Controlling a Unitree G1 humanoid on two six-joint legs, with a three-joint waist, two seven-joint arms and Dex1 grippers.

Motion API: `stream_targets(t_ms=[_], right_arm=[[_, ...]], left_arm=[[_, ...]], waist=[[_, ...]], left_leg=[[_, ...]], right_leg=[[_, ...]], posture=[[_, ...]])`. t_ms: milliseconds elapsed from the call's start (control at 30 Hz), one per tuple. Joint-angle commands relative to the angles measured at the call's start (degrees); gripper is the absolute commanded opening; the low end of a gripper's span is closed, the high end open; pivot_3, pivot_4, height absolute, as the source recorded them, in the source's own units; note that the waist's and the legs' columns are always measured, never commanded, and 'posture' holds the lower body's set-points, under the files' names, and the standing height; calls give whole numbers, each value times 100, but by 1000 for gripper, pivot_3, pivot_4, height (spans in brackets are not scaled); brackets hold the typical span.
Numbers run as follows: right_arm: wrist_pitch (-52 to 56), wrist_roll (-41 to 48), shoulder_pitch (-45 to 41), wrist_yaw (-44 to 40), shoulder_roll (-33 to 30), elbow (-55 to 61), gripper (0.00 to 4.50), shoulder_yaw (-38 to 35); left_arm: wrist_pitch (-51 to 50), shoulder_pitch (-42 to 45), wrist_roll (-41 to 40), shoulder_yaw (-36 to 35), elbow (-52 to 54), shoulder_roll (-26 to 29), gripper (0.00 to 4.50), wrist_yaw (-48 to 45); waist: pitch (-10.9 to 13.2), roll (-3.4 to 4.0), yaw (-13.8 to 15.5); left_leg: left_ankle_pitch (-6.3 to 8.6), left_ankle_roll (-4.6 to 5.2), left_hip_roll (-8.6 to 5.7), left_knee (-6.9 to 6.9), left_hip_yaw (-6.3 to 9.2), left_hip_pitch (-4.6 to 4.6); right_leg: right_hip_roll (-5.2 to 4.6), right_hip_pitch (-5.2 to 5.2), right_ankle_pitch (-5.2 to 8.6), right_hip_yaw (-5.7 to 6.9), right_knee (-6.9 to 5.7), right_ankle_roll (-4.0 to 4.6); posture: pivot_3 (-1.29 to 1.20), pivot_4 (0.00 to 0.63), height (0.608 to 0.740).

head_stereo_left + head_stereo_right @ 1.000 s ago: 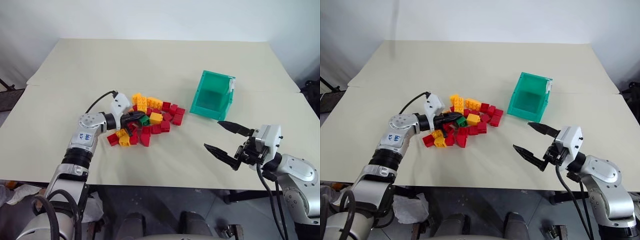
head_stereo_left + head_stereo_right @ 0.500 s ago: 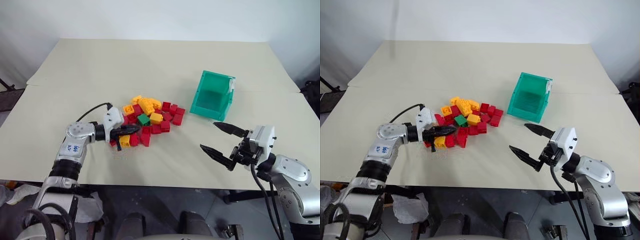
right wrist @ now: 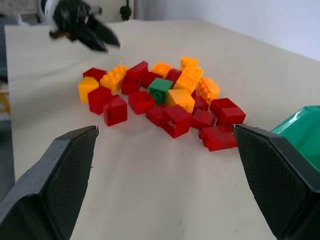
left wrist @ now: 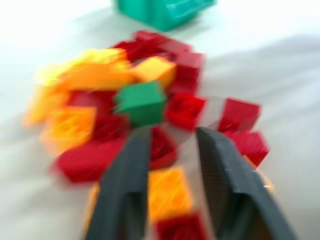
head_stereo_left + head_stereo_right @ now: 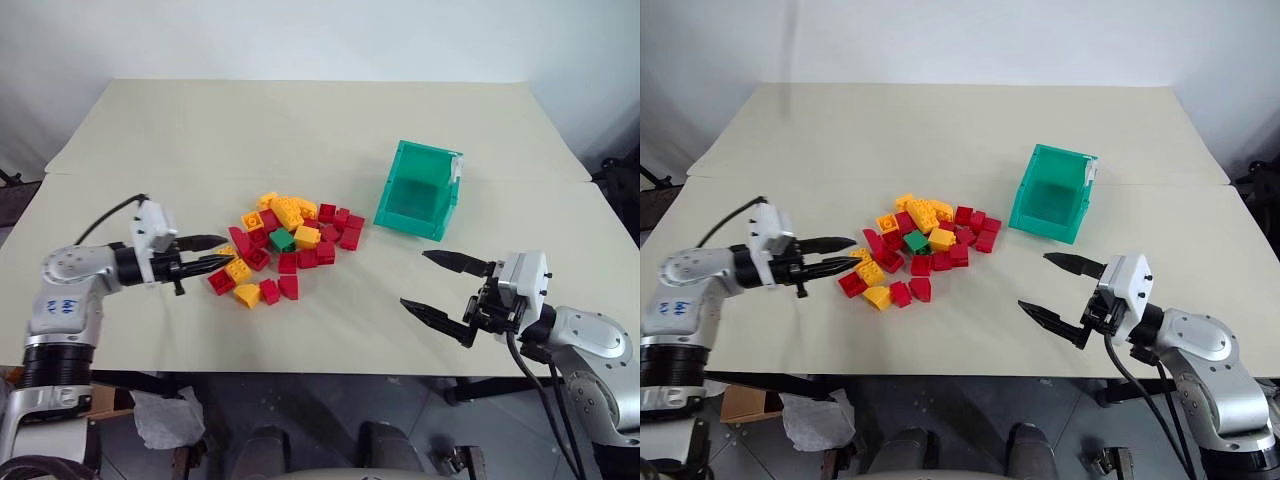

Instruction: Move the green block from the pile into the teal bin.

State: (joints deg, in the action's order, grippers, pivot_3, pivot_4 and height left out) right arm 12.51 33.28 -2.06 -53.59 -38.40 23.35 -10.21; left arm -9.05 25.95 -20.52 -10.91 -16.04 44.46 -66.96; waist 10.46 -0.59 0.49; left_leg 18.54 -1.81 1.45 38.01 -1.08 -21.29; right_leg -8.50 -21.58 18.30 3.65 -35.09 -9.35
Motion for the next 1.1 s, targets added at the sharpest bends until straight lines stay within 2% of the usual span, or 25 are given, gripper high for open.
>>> stream_targets(t_ms=[33, 200, 233, 433, 667, 900, 1067, 1100], right_arm=[[-14, 70, -148, -43, -55, 94, 4500, -67], [28, -7, -260, -105, -96, -25, 4500, -18], [22, -22, -278, -114, -98, -48, 4500, -16], [11, -51, -387, -113, -80, -129, 4500, -16], [-8, -62, -340, -31, -26, -63, 4500, -24], [-50, -78, -184, 122, 89, 82, 4500, -14], [-81, -96, -15, 252, 171, 231, 4500, -24], [-84, -93, 21, 287, 185, 261, 4500, -35]], left_arm=[[276, -337, 5, -371, -116, 242, 2883, 103], [94, -588, -152, -376, 190, 190, 4363, 166], [-42, -607, -193, -300, 352, 155, 4486, 174], [-1144, 117, -167, 341, 952, -402, 4486, 834], [-2353, 1140, 264, 1134, 770, -1057, 4486, 1693], [-2612, 1692, 739, 1655, 265, -1397, 4486, 2048], [-2445, 1966, 1121, 1919, -288, -1517, 4486, 2178], [-2416, 2001, 1189, 1971, -400, -1500, 4303, 2148]], waist=[[0, 0, -7], [0, 0, 13], [0, 0, 25], [1, -2, 105], [0, -3, 67], [1, -4, 80], [1, -5, 90], [1, -5, 91]], left_leg=[[0, 0, 0, 0, 0, 0], [3, 1, 1, 1, 0, -1], [4, 2, 1, 1, -1, -1], [7, 3, 0, 9, -2, -2], [8, 3, -1, 10, -4, -2], [8, 3, 0, 12, -8, -2], [8, 3, -1, 13, -9, -4], [8, 3, -1, 13, -8, -3]], right_leg=[[0, 0, 0, 0, 0, 0], [0, 0, 0, 0, 0, 0], [0, 0, 0, 0, 1, 0], [0, 1, 0, 0, -2, 0], [1, 0, -1, 0, -2, 0], [1, -1, -1, 0, 1, 0], [1, -1, -1, 0, 3, 0], [1, -1, -1, 0, 3, -1]], posture=[[0, 150, 740], [0, 150, 740], [0, 150, 740], [0, 150, 740], [0, 150, 740], [0, 150, 740], [0, 150, 740], [0, 150, 740]])
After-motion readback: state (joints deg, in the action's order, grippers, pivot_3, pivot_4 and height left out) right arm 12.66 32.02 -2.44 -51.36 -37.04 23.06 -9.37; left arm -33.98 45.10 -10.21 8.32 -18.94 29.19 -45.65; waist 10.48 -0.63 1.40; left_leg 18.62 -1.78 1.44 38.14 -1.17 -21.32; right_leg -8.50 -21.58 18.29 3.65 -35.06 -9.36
